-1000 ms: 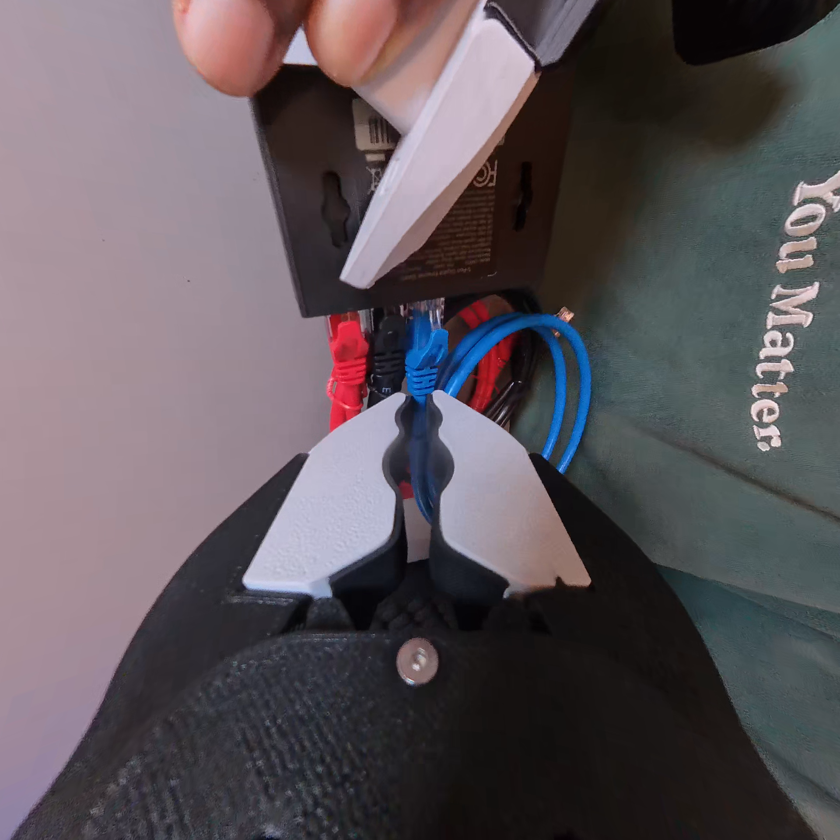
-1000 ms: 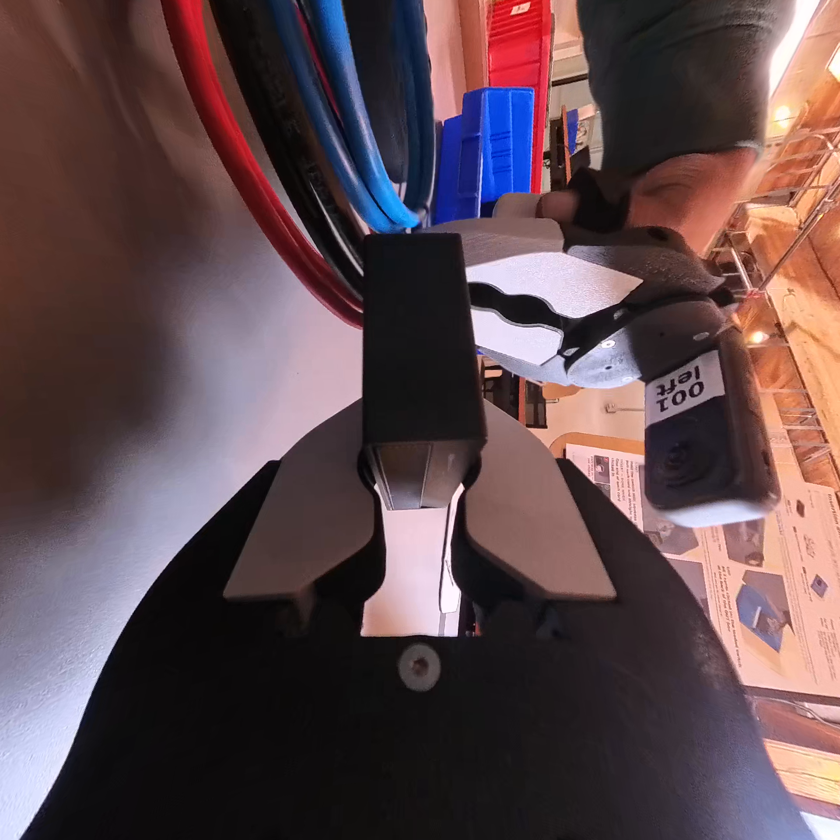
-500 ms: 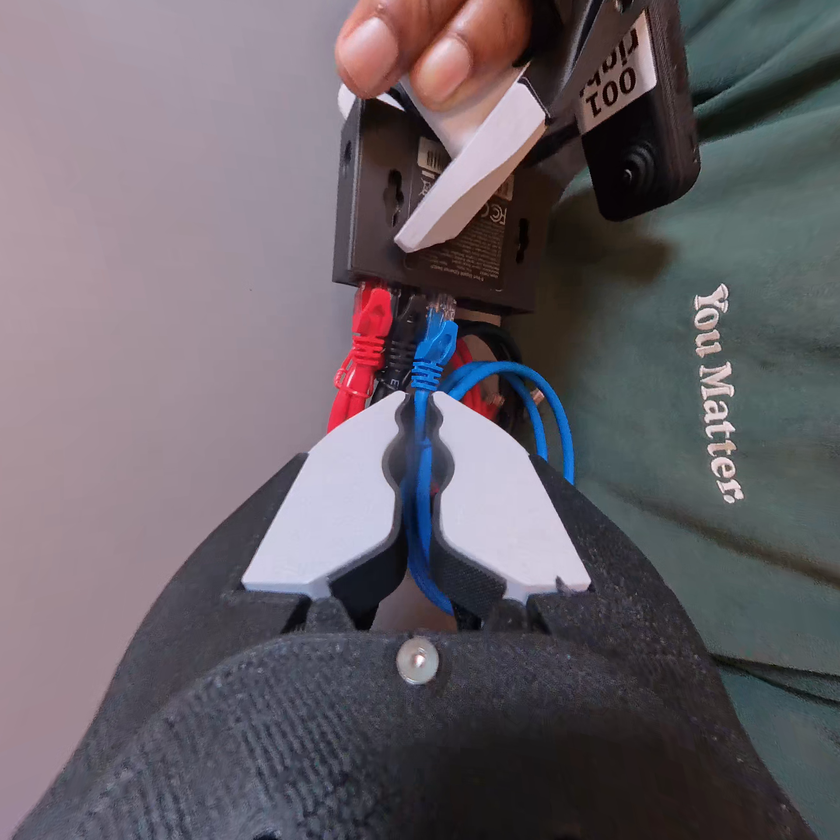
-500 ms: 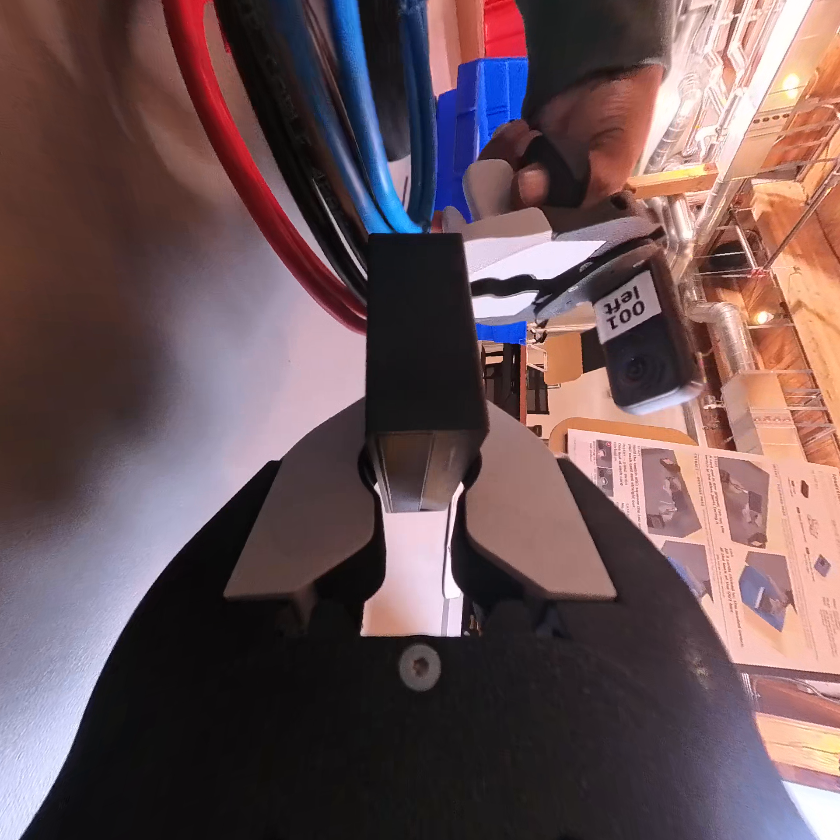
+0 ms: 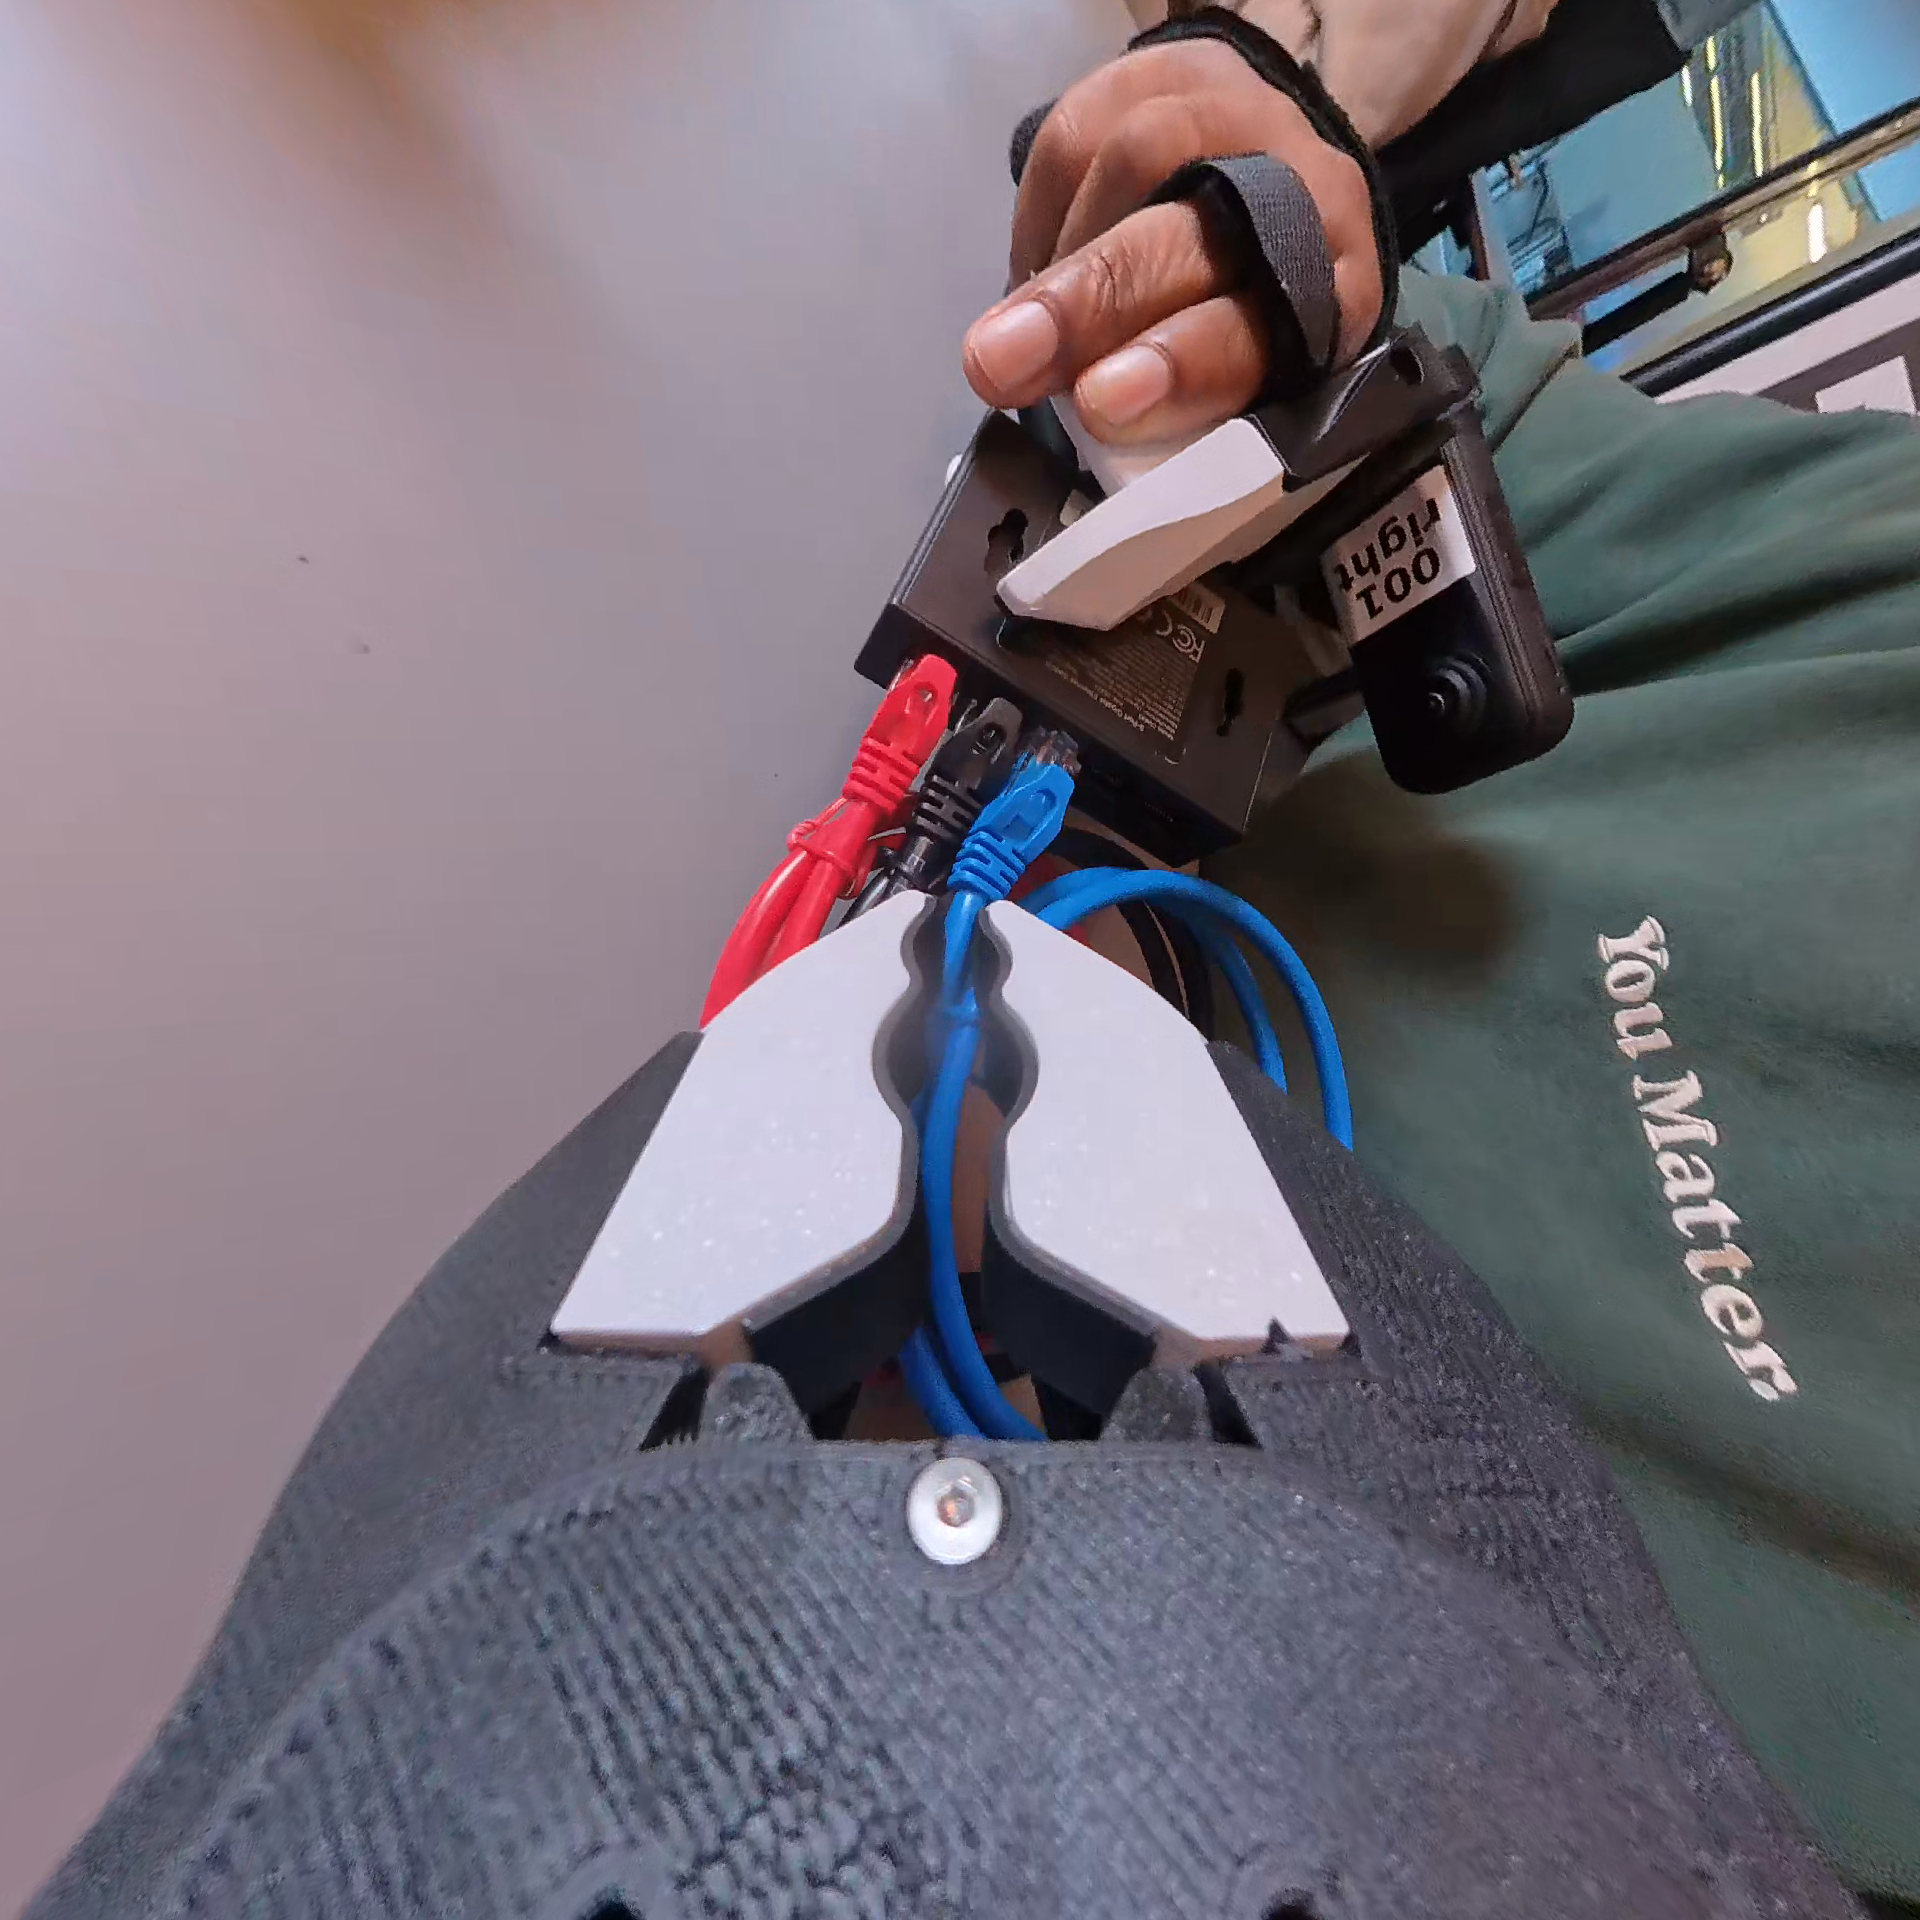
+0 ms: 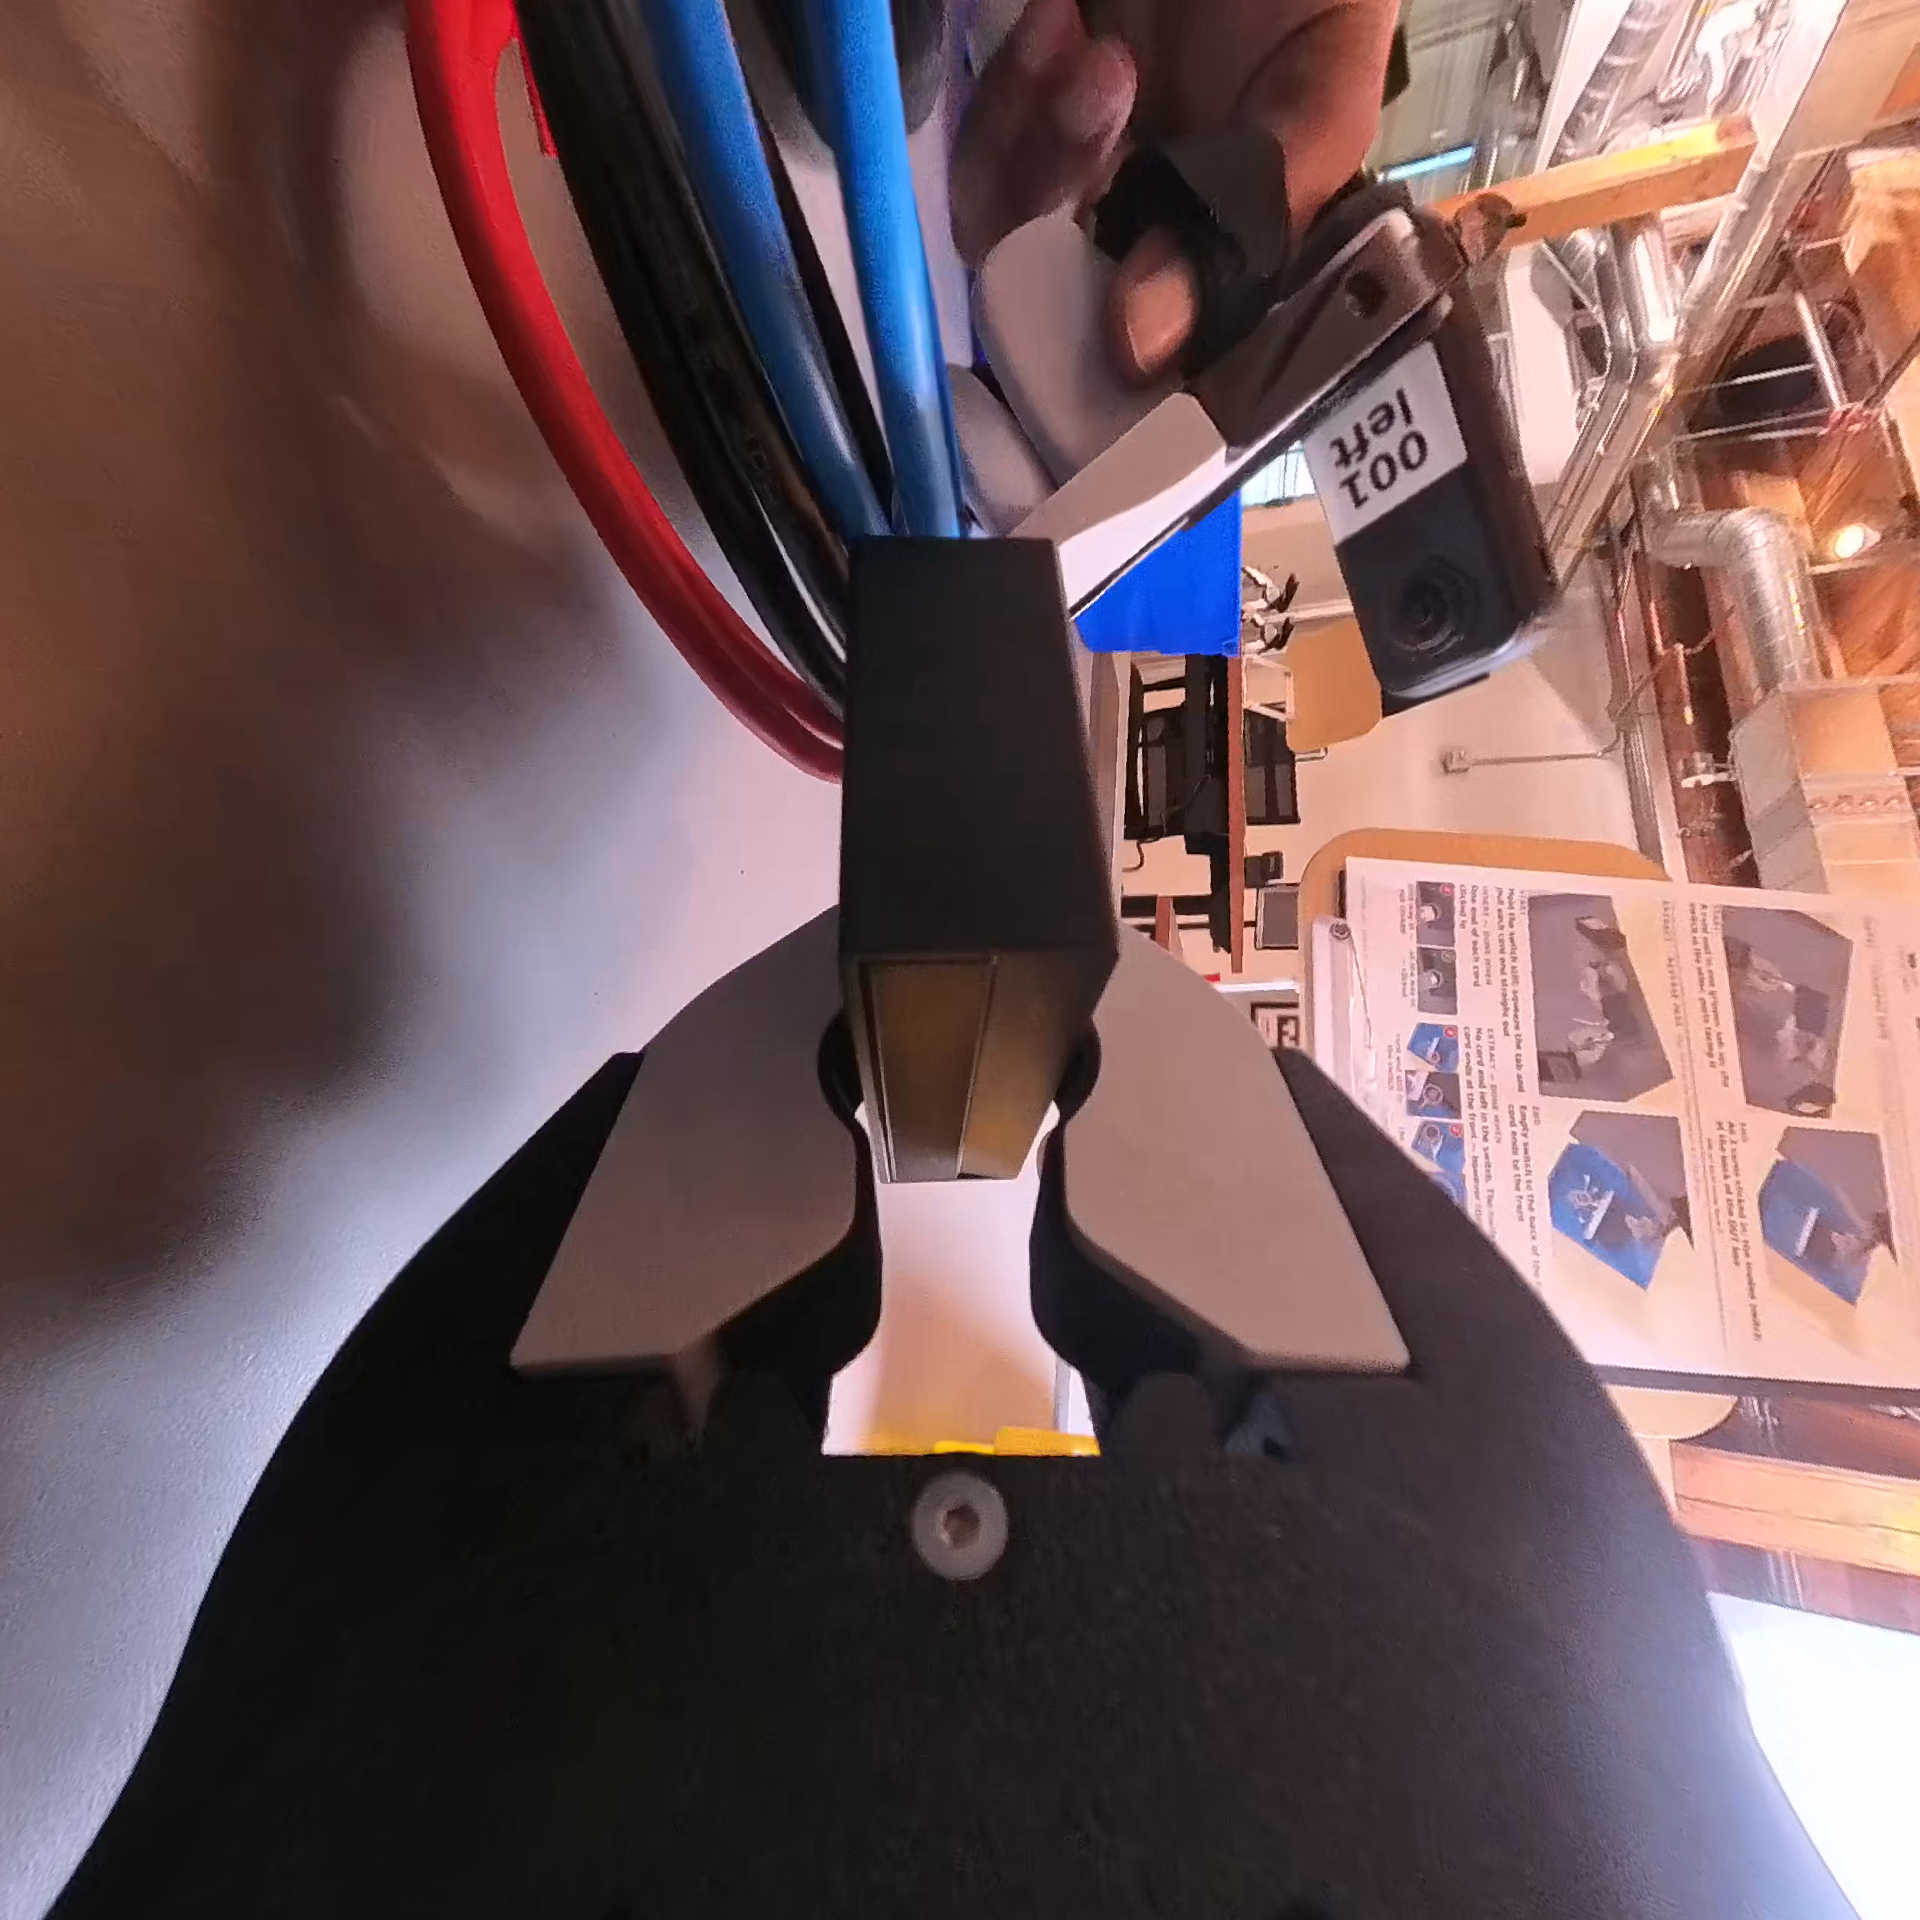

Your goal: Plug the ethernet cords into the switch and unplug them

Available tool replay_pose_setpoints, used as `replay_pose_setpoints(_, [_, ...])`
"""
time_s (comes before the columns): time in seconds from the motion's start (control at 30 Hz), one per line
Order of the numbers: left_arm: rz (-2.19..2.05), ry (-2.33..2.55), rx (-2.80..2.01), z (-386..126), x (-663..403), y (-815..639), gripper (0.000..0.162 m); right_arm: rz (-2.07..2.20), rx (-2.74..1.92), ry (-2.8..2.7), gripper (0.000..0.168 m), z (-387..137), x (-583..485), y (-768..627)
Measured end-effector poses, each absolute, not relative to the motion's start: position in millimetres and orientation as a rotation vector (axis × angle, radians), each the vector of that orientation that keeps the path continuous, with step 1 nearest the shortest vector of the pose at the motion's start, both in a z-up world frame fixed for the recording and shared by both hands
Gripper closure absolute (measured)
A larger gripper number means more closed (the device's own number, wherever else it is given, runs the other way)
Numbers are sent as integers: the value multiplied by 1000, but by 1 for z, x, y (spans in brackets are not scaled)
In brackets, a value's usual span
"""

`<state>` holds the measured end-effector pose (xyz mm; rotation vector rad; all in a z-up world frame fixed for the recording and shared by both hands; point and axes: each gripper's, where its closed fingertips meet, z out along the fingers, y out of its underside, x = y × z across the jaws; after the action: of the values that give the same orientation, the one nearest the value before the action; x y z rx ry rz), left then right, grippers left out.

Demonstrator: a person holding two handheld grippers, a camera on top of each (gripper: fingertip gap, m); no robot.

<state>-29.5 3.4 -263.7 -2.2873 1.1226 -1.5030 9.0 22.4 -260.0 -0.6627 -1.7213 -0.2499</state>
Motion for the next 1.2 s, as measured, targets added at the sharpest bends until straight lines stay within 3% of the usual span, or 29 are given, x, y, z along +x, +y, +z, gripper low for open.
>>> replay_pose_setpoints(0.53, [-692,1498,-1912,-277,-26,8,156,-186,-790,-1727,137,-268,13,32])
replay_pose_setpoints(0.8, [-684,1522,-1878,-277,-23,6,155,-162,-776,-1735,138,-269,14,30])
replay_pose_setpoints(1.2, [-1276,1361,-2337,-274,-20,-12,155,-214,-596,-1729,138,-261,12,20])
